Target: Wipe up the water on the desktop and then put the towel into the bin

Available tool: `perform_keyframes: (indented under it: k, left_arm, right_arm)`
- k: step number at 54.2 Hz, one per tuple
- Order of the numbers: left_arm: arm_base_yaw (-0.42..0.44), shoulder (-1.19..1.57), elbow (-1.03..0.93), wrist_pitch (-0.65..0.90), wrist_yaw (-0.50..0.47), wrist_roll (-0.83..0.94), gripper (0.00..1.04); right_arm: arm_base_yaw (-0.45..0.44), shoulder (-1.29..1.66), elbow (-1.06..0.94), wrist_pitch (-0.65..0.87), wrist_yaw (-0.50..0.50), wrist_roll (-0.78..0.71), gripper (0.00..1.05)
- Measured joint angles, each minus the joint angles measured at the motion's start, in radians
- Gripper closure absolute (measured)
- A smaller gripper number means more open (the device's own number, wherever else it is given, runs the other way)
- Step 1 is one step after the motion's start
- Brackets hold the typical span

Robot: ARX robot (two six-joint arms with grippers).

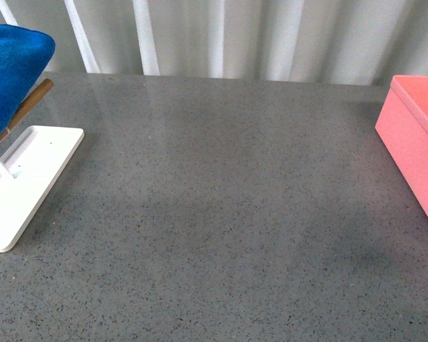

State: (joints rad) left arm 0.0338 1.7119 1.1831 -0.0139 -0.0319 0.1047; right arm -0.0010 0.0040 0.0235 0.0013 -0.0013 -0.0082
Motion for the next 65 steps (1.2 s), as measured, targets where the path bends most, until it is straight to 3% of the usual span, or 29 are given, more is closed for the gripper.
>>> perform_keyframes:
  k: [14,28,65]
  left_arm:
    - [0.04,0.158,0.184,-0.124,0.015,0.038,0.07]
    - [0.08,0.289,0.279,-0.154,0.002,0.063,0.07]
    - [0.094,0.397,0.311,-0.116,-0.028,0.118,0.08]
  right_arm:
    - [0.0,0.0,0.0,0.0,0.0,0.0,0.07]
    - [0.0,0.0,0.0,0.0,0.0,0.0,0.07]
    - [0.0,0.0,0.0,0.0,0.0,0.0,0.07]
